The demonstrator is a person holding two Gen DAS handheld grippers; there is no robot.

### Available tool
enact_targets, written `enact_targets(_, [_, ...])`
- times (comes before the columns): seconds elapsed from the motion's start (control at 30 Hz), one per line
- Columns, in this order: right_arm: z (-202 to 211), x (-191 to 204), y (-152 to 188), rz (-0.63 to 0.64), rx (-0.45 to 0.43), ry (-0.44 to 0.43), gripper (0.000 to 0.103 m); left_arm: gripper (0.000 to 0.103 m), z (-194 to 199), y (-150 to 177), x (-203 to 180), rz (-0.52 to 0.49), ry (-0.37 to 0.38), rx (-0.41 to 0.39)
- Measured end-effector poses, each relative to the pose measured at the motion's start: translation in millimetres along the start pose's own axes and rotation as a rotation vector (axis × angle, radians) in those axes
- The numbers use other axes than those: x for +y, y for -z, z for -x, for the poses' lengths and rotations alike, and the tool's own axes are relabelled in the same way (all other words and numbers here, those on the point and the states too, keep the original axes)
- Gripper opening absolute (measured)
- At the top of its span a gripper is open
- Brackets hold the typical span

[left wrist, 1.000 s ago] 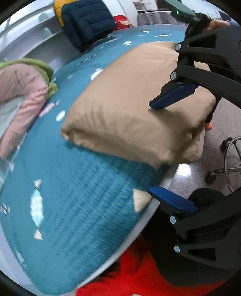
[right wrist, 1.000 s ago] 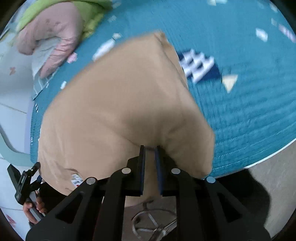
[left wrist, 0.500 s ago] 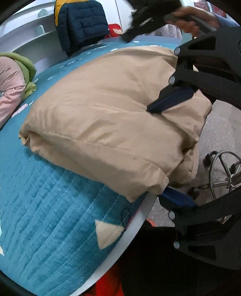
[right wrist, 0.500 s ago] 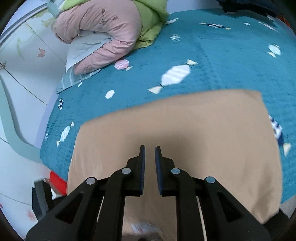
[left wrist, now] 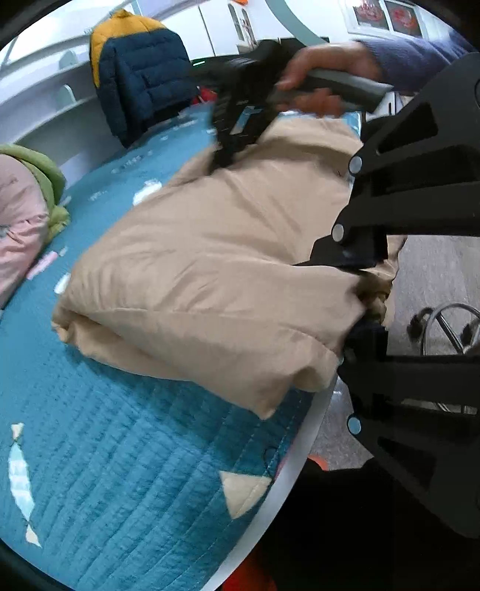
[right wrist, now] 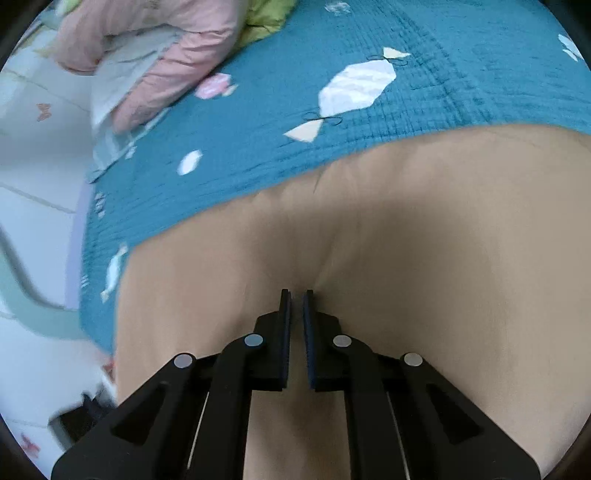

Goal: Fold large clothes

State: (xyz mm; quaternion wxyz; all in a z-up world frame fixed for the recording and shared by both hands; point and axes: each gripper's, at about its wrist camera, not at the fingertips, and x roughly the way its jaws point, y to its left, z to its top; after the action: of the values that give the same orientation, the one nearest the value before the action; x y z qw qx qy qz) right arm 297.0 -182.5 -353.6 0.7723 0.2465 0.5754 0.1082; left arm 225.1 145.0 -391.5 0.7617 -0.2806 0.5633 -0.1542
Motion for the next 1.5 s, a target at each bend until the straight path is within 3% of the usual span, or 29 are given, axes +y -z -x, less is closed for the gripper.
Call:
enact_targets(0.07, [17,0,29,0.03,0.001,-0.01,0.011,0.018,10,-2,-6,-0.018,0.024,-0.02])
enact_targets(0.17, [1,-15,61,0.015,0.043,0.02,0.008,0.017,24,-4,-24,-0.047,0.063,-0.05])
enact_targets(0.27, [-16,-21,63,0.067,-0.018,0.02,0.003,0.017,27,-8,-49,-0.088,0.096,-0.046])
enact_targets(0.37, [3,-6,67,0.104,-0.062,0.033,0.008,0.017,33,-12,-74,-0.149,0.071,-0.061])
enact_targets(0.47, [42,23,90,0.227,-0.184,0.028,0.024,0.017,36,-24,-87,-0.152,0.078,-0.062])
enact_targets(0.53, [68,37,106,0.297,-0.267,-0.009,0.057,0.017,37,-31,-98,-0.168,0.075,-0.059])
enact_targets(0.63, [94,69,137,0.454,-0.38,-0.039,0.069,0.017,37,-36,-110,-0.184,0.077,-0.037])
enact_targets(0.73, [76,96,152,0.605,-0.376,-0.017,0.079,0.017,36,-37,-120,-0.212,0.08,-0.021])
enact_targets(0.83, [50,105,145,0.621,-0.355,0.003,0.079,0.017,35,-38,-132,-0.23,0.088,-0.009])
enact_targets(0.97, [35,109,140,0.629,-0.413,0.047,0.077,0.017,34,-37,-142,-0.233,0.107,0.004])
enact_targets(1.0, [33,109,138,0.628,-0.433,0.063,0.067,0.017,33,-37,-144,-0.237,0.11,0.008])
enact_targets(1.03, [33,106,136,0.624,-0.436,0.08,0.047,0.017,32,-36,-147,-0.244,0.112,0.014])
enact_targets(1.1, [36,101,132,0.581,-0.443,0.087,0.022,0.017,29,-35,-153,-0.257,0.108,0.019])
enact_targets(1.17, [46,87,126,0.491,-0.445,0.026,0.016,0.018,29,-36,-158,-0.261,0.128,0.02])
enact_targets(1.23, [59,62,117,0.321,-0.425,-0.093,0.014,0.028,34,-33,-168,-0.293,0.152,0.009])
enact_targets(1.27, [65,46,112,0.228,-0.416,-0.154,0.014,0.041,38,-30,-174,-0.303,0.189,0.003])
enact_targets(1.33, [75,20,104,0.083,-0.409,-0.243,0.014,0.056,60,-23,-185,-0.346,0.291,-0.071])
enact_targets(1.37, [82,1,104,-0.01,-0.415,-0.298,0.014,0.075,70,-20,-187,-0.356,0.307,-0.118])
enact_targets(1.43, [95,-24,107,-0.13,-0.429,-0.354,0.014,0.081,91,-18,-181,-0.351,0.274,-0.246])
enact_targets(1.5, [105,-49,114,-0.247,-0.441,-0.402,0.014,0.081,86,-22,-171,-0.335,0.147,-0.273])
